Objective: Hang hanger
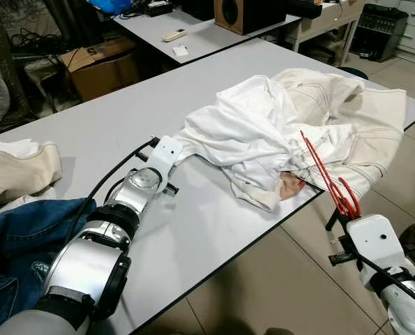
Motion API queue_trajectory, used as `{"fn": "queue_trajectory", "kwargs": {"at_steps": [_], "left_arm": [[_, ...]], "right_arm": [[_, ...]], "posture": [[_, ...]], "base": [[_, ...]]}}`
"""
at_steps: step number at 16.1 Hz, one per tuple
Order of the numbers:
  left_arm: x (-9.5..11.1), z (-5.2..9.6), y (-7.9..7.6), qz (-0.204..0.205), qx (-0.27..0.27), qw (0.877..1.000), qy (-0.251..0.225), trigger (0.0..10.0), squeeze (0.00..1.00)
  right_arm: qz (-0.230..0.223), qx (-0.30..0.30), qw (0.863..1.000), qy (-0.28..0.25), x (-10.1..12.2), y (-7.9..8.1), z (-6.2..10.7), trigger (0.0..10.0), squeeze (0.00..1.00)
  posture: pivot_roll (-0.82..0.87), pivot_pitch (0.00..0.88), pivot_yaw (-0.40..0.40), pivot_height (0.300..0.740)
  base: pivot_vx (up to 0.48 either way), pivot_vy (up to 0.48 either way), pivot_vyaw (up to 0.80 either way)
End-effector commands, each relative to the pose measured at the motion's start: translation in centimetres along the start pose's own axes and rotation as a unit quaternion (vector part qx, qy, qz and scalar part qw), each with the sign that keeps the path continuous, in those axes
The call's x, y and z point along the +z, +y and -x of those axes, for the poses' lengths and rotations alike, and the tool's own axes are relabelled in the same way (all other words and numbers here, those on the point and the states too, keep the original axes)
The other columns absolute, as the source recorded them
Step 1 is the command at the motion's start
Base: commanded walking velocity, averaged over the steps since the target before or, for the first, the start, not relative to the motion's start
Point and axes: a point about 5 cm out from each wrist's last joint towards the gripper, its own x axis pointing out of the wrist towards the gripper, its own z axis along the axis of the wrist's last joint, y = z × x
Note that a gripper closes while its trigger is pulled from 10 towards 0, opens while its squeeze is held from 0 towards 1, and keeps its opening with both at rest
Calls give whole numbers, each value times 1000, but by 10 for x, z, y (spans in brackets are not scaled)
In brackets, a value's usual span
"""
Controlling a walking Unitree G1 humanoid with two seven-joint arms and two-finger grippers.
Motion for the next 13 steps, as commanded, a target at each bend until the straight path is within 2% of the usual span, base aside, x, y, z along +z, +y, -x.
{"fn": "queue_trajectory", "kwargs": {"at_steps": [1, 2, 3, 4, 5, 6, 9, 11, 13], "left_arm": [[2, 1, 7, 1, 11, 1000, -11, 0, 0], [4, 1, 7, 0, 7, 1000, -17, 0, 0], [12, 2, 7, -8, -8, 999, -47, 2667, 0], [18, 3, 9, -20, -10, 997, -74, 10000, 0], [23, 5, 13, -12, -4, 995, -95, 10000, 596], [23, 5, 12, 10, -9, 995, -99, 10000, 1000], [16, 2, 1, 38, -25, 995, -87, 10000, 1000], [9, 1, -8, 43, -32, 996, -69, 10000, 1000], [8, 0, -10, 48, -33, 996, -69, 10000, 1000]], "right_arm": [[3, -1, 1000, -5, 1, 0, 1, 10000, 0], [3, -2, 1000, -5, 1, -1, 1, 10000, 0], [4, -4, 1000, -5, 1, -1, 2, 10000, 0], [5, -6, 1000, -5, 1, -2, 2, 10000, 0], [5, -8, 1000, -5, 1, -2, 2, 10000, 0], [5, -8, 1000, -5, 1, -2, 3, 10000, 0], [7, -1, 1000, -8, 2, -1, 2, 10000, 0], [9, 0, 1000, -11, 3, -2, 1, 10000, 0], [10, 0, 1000, -12, 4, -3, 2, 10000, 0]], "posture": [[-280, 0, 120, 740], [-283, 0, 122, 740], [-289, 0, 129, 740], [-289, 0, 129, 740], [-291, 0, 133, 740], [-288, 0, 131, 740], [-287, 0, 126, 740], [-293, 0, 124, 740], [-293, 0, 124, 740]], "base": [[0, 0, 0], [0, 0, 0], [0, 0, 0], [0, 0, 0], [0, 0, 0], [0, 0, 0], [0, 0, 0], [0, 0, 0], [0, 0, 0]]}}
